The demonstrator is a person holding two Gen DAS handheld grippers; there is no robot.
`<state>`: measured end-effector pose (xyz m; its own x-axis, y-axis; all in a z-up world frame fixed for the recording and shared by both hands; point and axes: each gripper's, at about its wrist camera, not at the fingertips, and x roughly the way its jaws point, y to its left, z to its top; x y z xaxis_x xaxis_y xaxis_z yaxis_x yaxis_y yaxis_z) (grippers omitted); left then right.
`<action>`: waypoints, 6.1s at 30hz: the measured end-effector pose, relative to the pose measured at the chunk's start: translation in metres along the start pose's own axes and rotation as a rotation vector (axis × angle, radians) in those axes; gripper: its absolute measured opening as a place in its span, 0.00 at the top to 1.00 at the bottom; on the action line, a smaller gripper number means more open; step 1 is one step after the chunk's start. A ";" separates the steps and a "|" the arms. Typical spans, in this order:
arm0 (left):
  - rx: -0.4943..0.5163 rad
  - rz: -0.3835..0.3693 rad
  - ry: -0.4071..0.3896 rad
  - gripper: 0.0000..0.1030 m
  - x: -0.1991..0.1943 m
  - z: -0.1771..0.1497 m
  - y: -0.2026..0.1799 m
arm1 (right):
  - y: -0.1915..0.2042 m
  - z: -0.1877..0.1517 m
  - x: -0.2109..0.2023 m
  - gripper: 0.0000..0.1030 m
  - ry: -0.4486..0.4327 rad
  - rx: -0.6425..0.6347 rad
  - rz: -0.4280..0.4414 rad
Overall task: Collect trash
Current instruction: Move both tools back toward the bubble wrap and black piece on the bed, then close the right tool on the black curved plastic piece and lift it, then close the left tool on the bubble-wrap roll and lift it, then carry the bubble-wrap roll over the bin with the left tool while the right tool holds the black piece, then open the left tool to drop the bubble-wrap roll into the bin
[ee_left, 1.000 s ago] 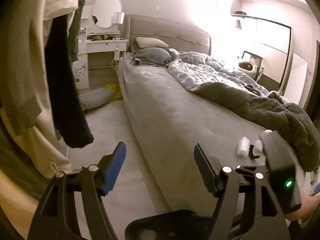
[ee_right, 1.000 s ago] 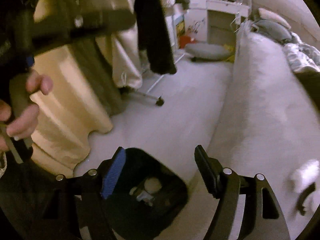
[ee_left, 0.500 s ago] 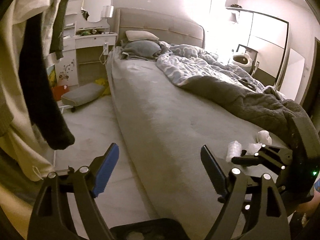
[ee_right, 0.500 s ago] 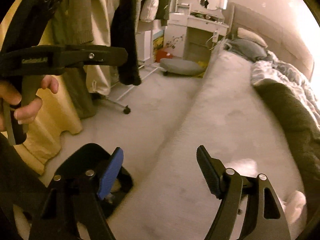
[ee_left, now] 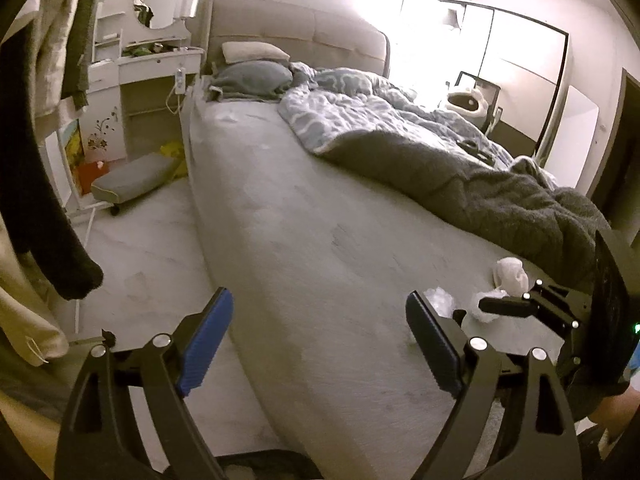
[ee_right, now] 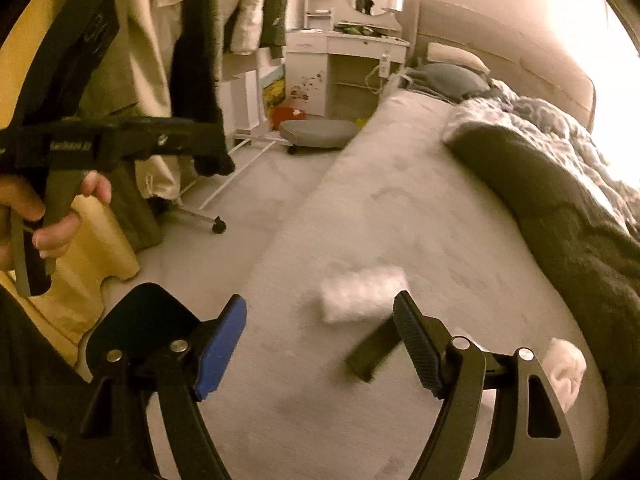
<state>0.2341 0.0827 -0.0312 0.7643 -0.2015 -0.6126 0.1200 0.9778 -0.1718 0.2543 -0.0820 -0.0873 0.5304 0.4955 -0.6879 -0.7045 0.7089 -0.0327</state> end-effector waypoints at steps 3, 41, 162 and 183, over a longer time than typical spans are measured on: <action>0.012 -0.012 0.015 0.13 0.007 -0.001 -0.008 | -0.010 -0.001 0.002 0.25 0.008 0.008 -0.008; 0.036 -0.108 0.105 0.13 0.044 -0.003 -0.046 | -0.039 -0.022 0.035 0.59 0.138 0.020 0.068; -0.041 0.146 0.468 0.67 0.014 -0.154 0.023 | 0.056 -0.048 -0.051 0.81 0.011 0.431 0.062; -0.126 0.139 0.624 0.42 -0.015 -0.224 0.085 | 0.158 -0.045 0.023 0.81 0.194 0.311 0.179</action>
<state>0.0910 0.1557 -0.2088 0.2509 -0.1068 -0.9621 -0.0578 0.9905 -0.1250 0.1338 0.0188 -0.1411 0.2925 0.5424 -0.7876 -0.5862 0.7524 0.3005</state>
